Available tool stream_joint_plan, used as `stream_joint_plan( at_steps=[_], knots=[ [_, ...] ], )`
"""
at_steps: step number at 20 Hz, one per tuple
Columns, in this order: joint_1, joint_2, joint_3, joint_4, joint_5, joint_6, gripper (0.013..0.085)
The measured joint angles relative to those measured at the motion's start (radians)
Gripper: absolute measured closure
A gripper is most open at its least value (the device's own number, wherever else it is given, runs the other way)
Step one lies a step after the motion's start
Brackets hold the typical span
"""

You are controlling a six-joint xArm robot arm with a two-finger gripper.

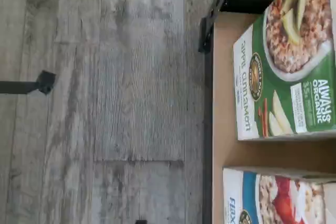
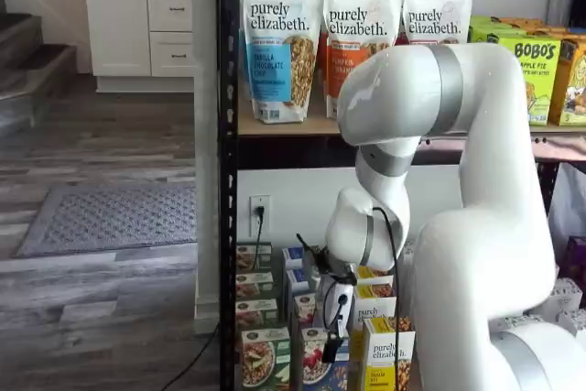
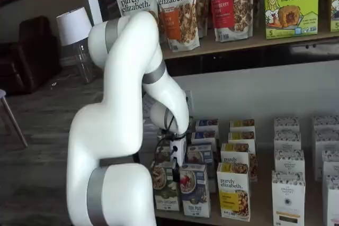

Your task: Pick up the blue and white box that is on the bottom shelf, the second box from the left

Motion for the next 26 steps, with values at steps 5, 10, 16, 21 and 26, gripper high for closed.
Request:
stream_joint_plan(
  at_steps=[5,10,16,21,26],
  knots=[
    [-0.001,-0.008,-0.018,0.018,0.060,-0.012,0.0130],
    [0.012,-0.013,-0.007,0.077,0.023,-0.054,0.0130],
    [0.024,-0.004,0.005,0.173,-0.041,-0.135,0.0130],
    [0.024,0.014,-0.002,0.190,-0.063,-0.154,0.0130],
    [0.024,0.034,-0.018,0.215,-0.064,-0.178,0.0130]
  ],
)
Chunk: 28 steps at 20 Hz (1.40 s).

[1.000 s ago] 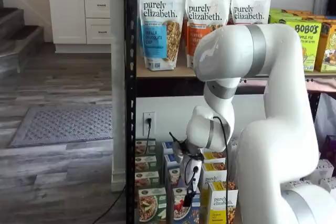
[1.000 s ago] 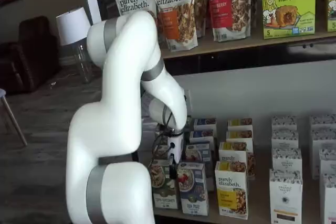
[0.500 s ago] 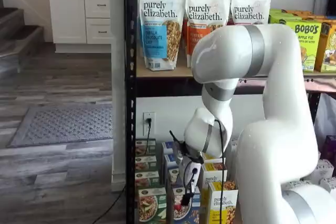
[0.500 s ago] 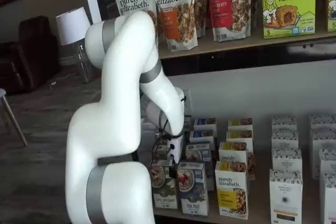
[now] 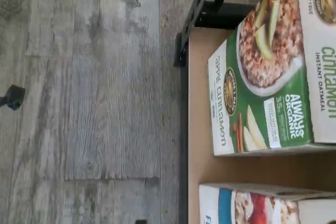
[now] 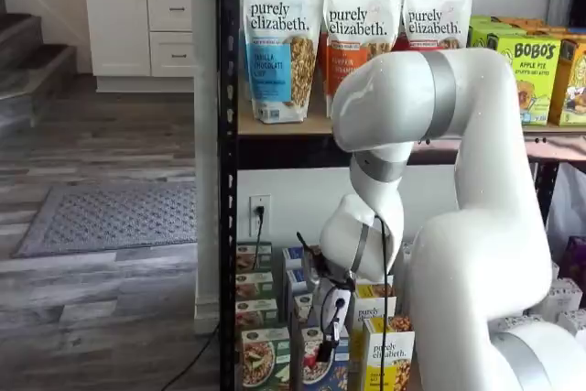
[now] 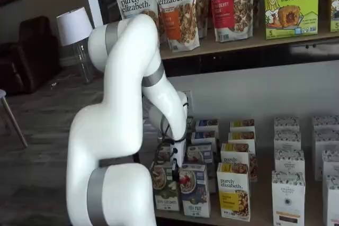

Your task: Pick up the blue and white box that is on the bottom shelf, the second box from the left

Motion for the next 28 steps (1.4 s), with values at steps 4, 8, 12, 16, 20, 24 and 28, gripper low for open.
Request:
stream_joint_plan(
  at_steps=[4,8,12,16,20,24,28],
  knots=[
    [0.000,0.012,-0.016,0.041,0.002,-0.037,0.0130],
    [-0.008,0.015,-0.025,0.081,0.004,-0.079,0.0130],
    [-0.020,0.020,-0.038,0.125,0.009,-0.128,0.0130],
    [-0.033,0.035,-0.054,0.138,0.008,-0.152,0.0130],
    [-0.045,0.060,-0.084,0.162,0.014,-0.183,0.0130],
    [-0.050,0.087,-0.112,0.172,0.007,-0.198,0.0130],
    [-0.057,0.117,-0.146,0.176,0.011,-0.207,0.0130]
  ],
)
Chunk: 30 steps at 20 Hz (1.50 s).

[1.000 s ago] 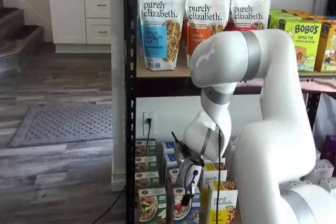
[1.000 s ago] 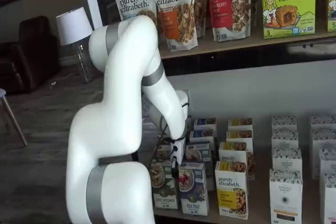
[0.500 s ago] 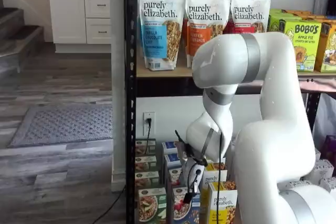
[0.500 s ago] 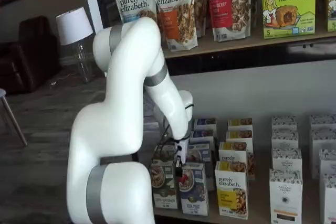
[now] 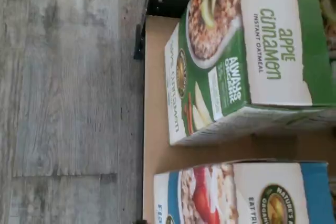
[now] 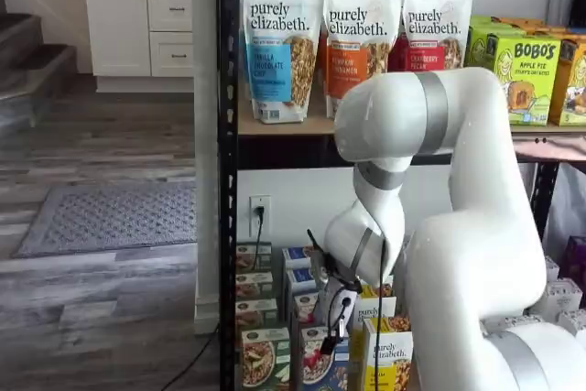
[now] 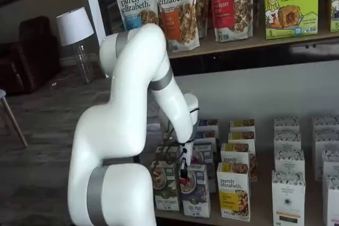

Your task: Pick up the blue and white box that is on the bottom shelf, the second box from the left

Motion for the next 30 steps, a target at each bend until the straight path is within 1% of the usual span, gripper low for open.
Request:
stream_joint_plan(
  at_steps=[5,9,11,19,25,26,30],
  knots=[
    [-0.012,0.037,-0.046,-0.025,0.010,0.014,0.0130],
    [-0.021,0.068,-0.088,-0.031,0.016,0.014,0.0130],
    [-0.027,0.083,-0.108,-0.046,0.023,0.024,0.0130],
    [-0.041,0.136,-0.178,-0.156,0.049,0.113,0.0130],
    [-0.039,0.168,-0.213,-0.199,0.056,0.154,0.0130],
    [-0.039,0.174,-0.221,-0.213,0.063,0.167,0.0130],
    [-0.043,0.193,-0.246,-0.300,0.092,0.243,0.0130]
  ],
)
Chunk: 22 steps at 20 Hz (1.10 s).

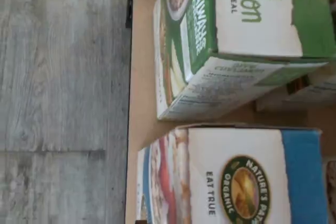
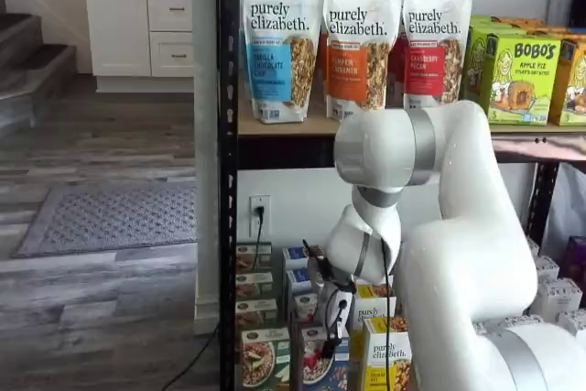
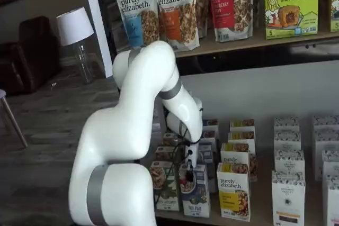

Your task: Pick up the blue and white box that is on the bottom shelf, the second box from the left

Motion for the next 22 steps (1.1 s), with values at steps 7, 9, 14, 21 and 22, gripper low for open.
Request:
stream_joint_plan(
  at_steps=[7,9,14,21,22],
  knots=[
    [-0.001,0.026,-0.027,-0.103,0.027,0.091,0.0130],
    [0.001,0.032,-0.033,-0.121,0.033,0.108,0.0130],
    [0.008,0.047,-0.045,-0.149,0.035,0.139,0.0130],
    [0.019,0.058,-0.050,-0.145,0.028,0.146,0.0170],
    [0.021,0.059,-0.050,-0.147,0.027,0.149,0.0210]
  ],
)
